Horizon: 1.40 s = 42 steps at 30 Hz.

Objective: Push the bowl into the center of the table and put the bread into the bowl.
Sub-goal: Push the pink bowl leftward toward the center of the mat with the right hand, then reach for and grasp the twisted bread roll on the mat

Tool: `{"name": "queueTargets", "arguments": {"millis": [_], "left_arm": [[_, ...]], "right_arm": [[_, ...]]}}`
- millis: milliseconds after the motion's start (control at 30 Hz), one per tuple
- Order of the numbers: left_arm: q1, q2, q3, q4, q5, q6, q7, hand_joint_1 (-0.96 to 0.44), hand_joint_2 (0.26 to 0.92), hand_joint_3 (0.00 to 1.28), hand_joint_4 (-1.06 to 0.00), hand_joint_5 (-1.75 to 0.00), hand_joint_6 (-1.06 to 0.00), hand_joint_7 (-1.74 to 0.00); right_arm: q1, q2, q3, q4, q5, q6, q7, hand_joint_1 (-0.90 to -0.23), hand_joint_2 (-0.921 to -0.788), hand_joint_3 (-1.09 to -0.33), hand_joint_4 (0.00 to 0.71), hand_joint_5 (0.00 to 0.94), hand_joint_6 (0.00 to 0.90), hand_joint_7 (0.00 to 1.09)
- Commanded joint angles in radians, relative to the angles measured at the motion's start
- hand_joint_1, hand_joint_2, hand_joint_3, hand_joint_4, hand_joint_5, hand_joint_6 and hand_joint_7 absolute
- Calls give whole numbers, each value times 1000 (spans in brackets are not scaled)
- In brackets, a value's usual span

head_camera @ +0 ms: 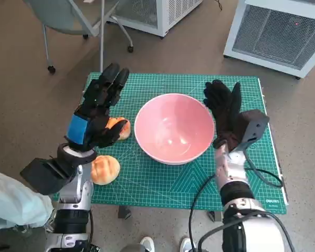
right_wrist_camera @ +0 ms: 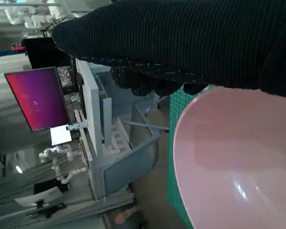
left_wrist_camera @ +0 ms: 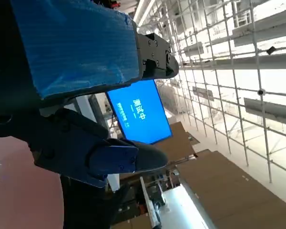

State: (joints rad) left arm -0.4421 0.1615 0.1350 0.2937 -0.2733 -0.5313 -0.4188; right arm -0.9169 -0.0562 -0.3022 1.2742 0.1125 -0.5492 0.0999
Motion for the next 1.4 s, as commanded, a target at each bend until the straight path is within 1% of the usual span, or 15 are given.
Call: {"name": "queueTargets", "arguments": {"millis": [33,167,300,433,533,567,667,733,833,867,1067,1167,1200,1267,1400], "left_arm": [[-10,-6,-6,1,9,-4,6,-624,921,364,-184,0,-201,-170],[-21,-9,-12,0,5,7,4,-622,921,365,-183,0,-204,-165],[-36,-17,-18,5,-2,15,0,-620,921,367,-182,0,-211,-164],[-50,-29,-26,10,-13,22,-9,-621,921,368,-181,0,-216,-163],[-62,-44,-39,6,-18,28,-16,-621,921,363,-181,0,-219,-162],[-65,-48,-42,4,-19,30,-17,-619,921,361,-183,-1,-220,-162],[-77,-59,-54,-2,-19,34,-26,-617,921,358,-186,-3,-220,-161],[-86,-63,-61,-5,-19,35,-33,-616,921,357,-187,-3,-220,-161],[-100,-66,-66,0,-21,33,-46,-613,921,359,-186,-2,-219,-162],[-106,-66,-68,2,-24,33,-53,-611,921,360,-186,-2,-218,-163],[-132,-67,-74,17,-23,32,-79,-606,921,365,-182,0,-214,-172],[-143,-70,-77,23,-21,30,-87,-605,921,367,-181,0,-212,-177],[-146,-70,-77,25,-22,29,-89,-603,921,368,-180,0,-201,-197],[-151,-72,-77,28,-24,29,-93,-602,921,369,-180,0,-114,-364],[-155,-72,-75,28,-28,26,-101,-591,921,371,-178,0,-50,-483]], "right_arm": [[25,-25,18,-51,-4,-65,55,-618,-921,-805,312,0,247,354],[61,-31,34,-137,9,-153,119,-655,-921,-788,288,0,214,339],[112,-27,49,-260,43,-208,198,-670,-921,-776,272,0,194,335],[168,-25,72,-401,72,-213,245,-677,-921,-772,255,0,176,335],[222,-34,95,-534,82,-196,266,-686,-921,-771,242,0,163,339],[235,-37,101,-566,83,-188,268,-690,-921,-771,235,0,143,367],[275,-50,117,-673,85,-158,271,-698,-921,-771,228,1,120,400],[300,-60,127,-738,87,-135,269,-705,-921,-770,225,1,91,453],[325,-69,136,-806,88,-107,266,-705,-921,-769,224,1,68,501],[334,-73,140,-828,81,-104,261,-705,-921,-769,223,0,59,518],[364,-85,152,-896,56,-92,239,-715,-921,-767,223,0,47,557],[373,-89,157,-913,51,-89,230,-718,-921,-766,223,0,44,564],[374,-90,158,-917,51,-88,228,-719,-921,-765,223,0,43,566],[378,-90,161,-923,51,-86,225,-721,-921,-763,223,1,41,570],[384,-90,167,-939,52,-74,221,-722,-921,-759,222,0,35,574]]}}
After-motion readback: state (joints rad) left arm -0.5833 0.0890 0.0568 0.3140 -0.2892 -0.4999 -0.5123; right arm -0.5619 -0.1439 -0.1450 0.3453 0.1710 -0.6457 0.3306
